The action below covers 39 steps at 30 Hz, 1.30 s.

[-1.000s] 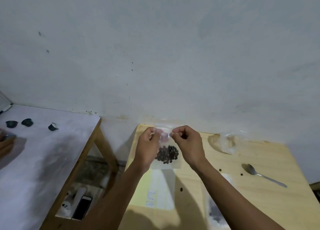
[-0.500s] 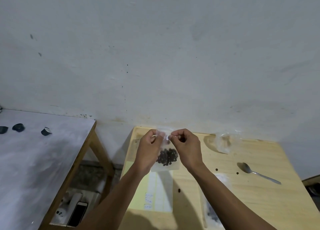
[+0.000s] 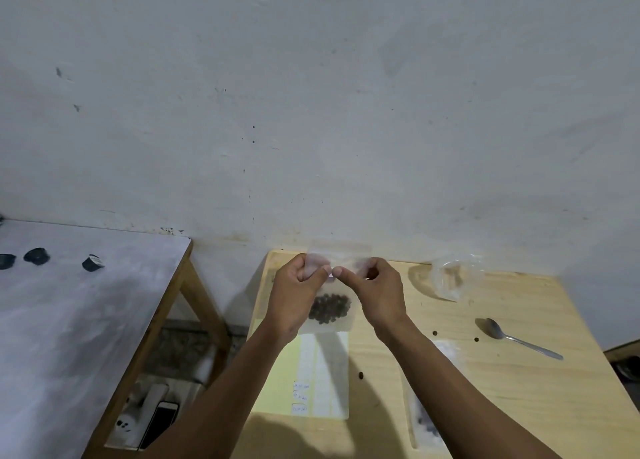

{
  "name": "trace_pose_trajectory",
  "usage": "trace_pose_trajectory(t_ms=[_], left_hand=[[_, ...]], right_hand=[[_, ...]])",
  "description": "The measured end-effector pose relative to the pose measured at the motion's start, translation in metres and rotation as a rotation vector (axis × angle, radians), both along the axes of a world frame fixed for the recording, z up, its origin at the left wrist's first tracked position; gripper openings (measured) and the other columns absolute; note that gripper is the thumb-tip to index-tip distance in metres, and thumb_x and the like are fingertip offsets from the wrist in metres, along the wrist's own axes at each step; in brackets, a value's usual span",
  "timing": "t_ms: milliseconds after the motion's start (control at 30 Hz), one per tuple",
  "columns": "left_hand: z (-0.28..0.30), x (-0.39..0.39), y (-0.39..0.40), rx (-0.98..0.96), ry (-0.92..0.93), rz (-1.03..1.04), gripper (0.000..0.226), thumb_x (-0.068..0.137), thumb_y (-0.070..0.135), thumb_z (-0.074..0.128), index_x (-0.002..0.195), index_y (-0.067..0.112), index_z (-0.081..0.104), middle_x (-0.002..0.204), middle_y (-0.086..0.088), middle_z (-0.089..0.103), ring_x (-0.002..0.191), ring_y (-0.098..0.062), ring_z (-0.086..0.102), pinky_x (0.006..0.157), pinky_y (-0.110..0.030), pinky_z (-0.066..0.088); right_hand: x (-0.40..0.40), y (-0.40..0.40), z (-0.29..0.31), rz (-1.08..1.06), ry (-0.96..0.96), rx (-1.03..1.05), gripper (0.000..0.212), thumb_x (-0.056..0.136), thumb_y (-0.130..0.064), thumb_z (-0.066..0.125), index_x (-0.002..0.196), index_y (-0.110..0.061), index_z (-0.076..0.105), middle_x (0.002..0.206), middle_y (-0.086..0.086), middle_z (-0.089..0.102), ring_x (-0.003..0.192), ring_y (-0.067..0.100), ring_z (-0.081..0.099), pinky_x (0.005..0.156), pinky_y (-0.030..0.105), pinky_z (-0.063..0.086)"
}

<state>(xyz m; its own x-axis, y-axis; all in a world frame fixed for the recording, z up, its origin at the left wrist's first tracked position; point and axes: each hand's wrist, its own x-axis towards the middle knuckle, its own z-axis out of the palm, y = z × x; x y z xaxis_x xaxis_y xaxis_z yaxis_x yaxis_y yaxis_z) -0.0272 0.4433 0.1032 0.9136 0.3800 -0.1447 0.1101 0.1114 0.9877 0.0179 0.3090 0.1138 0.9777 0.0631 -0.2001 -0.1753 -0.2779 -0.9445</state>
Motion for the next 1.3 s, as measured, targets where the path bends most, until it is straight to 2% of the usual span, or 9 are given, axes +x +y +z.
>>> trace_pose_trajectory(t_ms=[233, 367, 533, 667, 800, 933, 1033, 1200, 1300], left_hand=[[-0.005, 0.003, 0.003, -0.039, 0.031, 0.008, 0.004, 0.090, 0.010, 0.067, 0.094, 0.009, 0.066, 0.090, -0.004, 0.076, 0.086, -0.021, 0.074, 0.086, -0.031, 0.050], [-0.014, 0.003, 0.008, -0.035, 0.054, -0.012, 0.003, 0.091, 0.009, 0.066, 0.093, 0.008, 0.067, 0.076, -0.002, 0.074, 0.087, -0.028, 0.072, 0.085, -0.032, 0.051], [-0.031, 0.008, 0.010, -0.131, 0.118, 0.077, 0.004, 0.091, -0.002, 0.062, 0.091, -0.002, 0.066, 0.068, -0.001, 0.070, 0.065, -0.013, 0.065, 0.066, -0.013, 0.051], [-0.057, 0.023, 0.020, -0.147, 0.237, 0.126, 0.018, 0.093, 0.004, 0.061, 0.109, 0.011, 0.064, 0.096, 0.003, 0.073, 0.084, -0.013, 0.067, 0.075, -0.023, 0.050], [-0.082, 0.029, 0.019, -0.019, 0.398, -0.014, 0.035, 0.094, 0.012, 0.062, 0.124, 0.024, 0.048, 0.107, 0.001, 0.062, 0.092, -0.010, 0.062, 0.067, -0.020, 0.047], [-0.099, 0.030, 0.014, 0.165, 0.485, -0.122, 0.040, 0.089, 0.000, 0.064, 0.118, 0.023, 0.049, 0.094, 0.004, 0.058, 0.077, -0.003, 0.054, 0.056, -0.004, 0.042], [-0.110, 0.043, 0.018, 0.281, 0.539, -0.098, 0.055, 0.087, 0.005, 0.068, 0.136, 0.021, 0.047, 0.107, -0.005, 0.058, 0.090, -0.015, 0.055, 0.061, -0.009, 0.040], [-0.122, 0.061, 0.024, 0.411, 0.566, -0.075, 0.062, 0.087, 0.009, 0.068, 0.144, 0.015, 0.043, 0.114, -0.019, 0.060, 0.091, -0.017, 0.050, 0.061, -0.003, 0.037], [-0.128, 0.066, 0.024, 0.450, 0.597, -0.086, 0.064, 0.089, 0.009, 0.067, 0.147, 0.012, 0.040, 0.129, -0.020, 0.057, 0.096, -0.014, 0.048, 0.070, -0.006, 0.033]], right_hand=[[0.002, 0.000, -0.002, 0.053, 0.036, 0.030, 0.037, 0.080, -0.024, 0.080, 0.059, -0.017, 0.050, 0.044, -0.016, 0.040, 0.048, 0.009, 0.035, 0.057, 0.026, 0.033], [0.003, 0.001, -0.014, 0.089, 0.054, 0.012, 0.021, 0.087, -0.021, 0.073, 0.072, -0.008, 0.066, 0.056, -0.011, 0.048, 0.053, 0.008, 0.042, 0.060, 0.025, 0.038], [0.002, -0.010, -0.035, 0.190, 0.133, -0.044, 0.007, 0.093, -0.005, 0.058, 0.093, -0.011, 0.063, 0.080, 0.003, 0.062, 0.072, 0.016, 0.058, 0.065, 0.021, 0.045], [-0.004, -0.025, -0.066, 0.276, 0.310, -0.041, 0.019, 0.095, 0.001, 0.053, 0.106, -0.013, 0.059, 0.083, 0.010, 0.060, 0.067, 0.020, 0.060, 0.061, 0.030, 0.047], [0.007, -0.026, -0.091, 0.136, 0.337, -0.014, 0.038, 0.093, 0.009, 0.048, 0.110, -0.024, 0.057, 0.081, 0.012, 0.057, 0.063, 0.023, 0.055, 0.053, 0.032, 0.047], [0.031, -0.016, -0.113, 0.097, 0.293, -0.140, 0.048, 0.091, 0.006, 0.050, 0.127, -0.025, 0.055, 0.080, 0.007, 0.064, 0.071, 0.024, 0.062, 0.064, 0.040, 0.056], [0.045, -0.004, -0.120, 0.136, 0.269, -0.196, 0.051, 0.090, 0.001, 0.056, 0.135, -0.022, 0.051, 0.081, 0.004, 0.065, 0.076, 0.021, 0.064, 0.072, 0.035, 0.056], [0.066, 0.013, -0.128, 0.233, 0.170, -0.261, 0.043, 0.079, 0.006, 0.063, 0.120, -0.007, 0.061, 0.072, -0.001, 0.061, 0.060, 0.007, 0.055, 0.054, 0.008, 0.044], [0.072, 0.018, -0.144, 0.262, 0.155, -0.302, 0.035, 0.073, -0.001, 0.068, 0.107, -0.008, 0.062, 0.080, 0.005, 0.067, 0.067, 0.017, 0.061, 0.055, 0.013, 0.049]])
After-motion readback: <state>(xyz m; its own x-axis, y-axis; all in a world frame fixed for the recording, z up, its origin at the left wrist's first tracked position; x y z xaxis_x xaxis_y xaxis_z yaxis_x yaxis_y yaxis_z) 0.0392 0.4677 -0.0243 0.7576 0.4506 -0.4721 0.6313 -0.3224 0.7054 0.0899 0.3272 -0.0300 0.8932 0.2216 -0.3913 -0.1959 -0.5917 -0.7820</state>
